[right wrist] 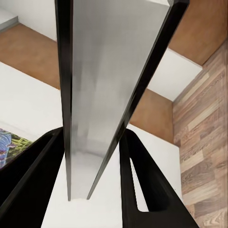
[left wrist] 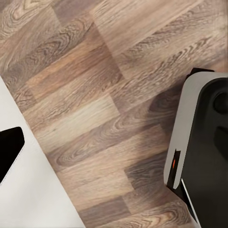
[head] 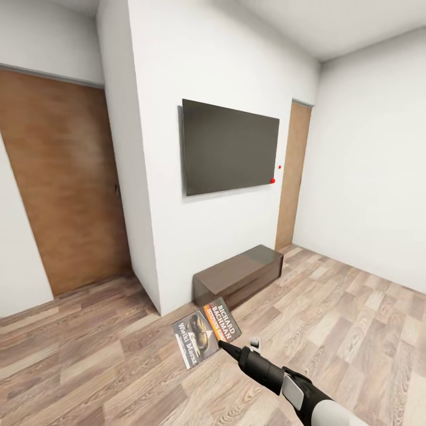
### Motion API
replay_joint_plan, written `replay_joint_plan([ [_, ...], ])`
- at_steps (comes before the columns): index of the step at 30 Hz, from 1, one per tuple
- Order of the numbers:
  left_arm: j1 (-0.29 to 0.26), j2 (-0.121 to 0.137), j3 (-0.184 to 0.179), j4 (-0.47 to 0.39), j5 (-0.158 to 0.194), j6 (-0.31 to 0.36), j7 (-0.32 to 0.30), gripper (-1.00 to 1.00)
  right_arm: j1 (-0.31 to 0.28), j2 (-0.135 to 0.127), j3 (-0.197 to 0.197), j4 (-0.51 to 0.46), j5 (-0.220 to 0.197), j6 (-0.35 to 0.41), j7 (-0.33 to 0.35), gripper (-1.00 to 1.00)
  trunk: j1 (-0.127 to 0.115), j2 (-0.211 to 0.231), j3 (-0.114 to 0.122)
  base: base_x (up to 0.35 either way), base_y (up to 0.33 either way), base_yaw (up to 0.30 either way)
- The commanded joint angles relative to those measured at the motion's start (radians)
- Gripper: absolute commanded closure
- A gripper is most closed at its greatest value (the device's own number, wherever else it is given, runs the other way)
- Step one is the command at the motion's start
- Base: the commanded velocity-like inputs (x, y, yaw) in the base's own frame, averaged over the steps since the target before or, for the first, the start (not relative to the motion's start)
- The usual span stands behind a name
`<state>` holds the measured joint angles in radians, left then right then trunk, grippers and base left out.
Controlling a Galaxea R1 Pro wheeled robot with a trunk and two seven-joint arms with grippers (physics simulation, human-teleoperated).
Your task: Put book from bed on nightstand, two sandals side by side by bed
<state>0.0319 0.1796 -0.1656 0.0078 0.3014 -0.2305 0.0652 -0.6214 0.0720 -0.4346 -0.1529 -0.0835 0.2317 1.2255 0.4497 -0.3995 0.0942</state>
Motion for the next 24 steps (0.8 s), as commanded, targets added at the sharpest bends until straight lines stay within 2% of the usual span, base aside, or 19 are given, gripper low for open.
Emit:
replay_joint_plan([
  [1,0.0,0.0,-0.009,0.0,0.007,-0.005,0.002,-1.0,0.0,0.0,0.0,-0.001,-0.01,0.011,0.001,1.0,0.0,-0.001,0.0,0.002,0.0,-0.285],
  [24,0.0,0.0,-0.008,0.0,0.008,-0.005,0.003,-1.0,0.0,-0.001,0.0,-0.001,-0.01,0.011,0.001,1.0,0.0,-0.001,0.0,0.0,0.0,-0.285],
])
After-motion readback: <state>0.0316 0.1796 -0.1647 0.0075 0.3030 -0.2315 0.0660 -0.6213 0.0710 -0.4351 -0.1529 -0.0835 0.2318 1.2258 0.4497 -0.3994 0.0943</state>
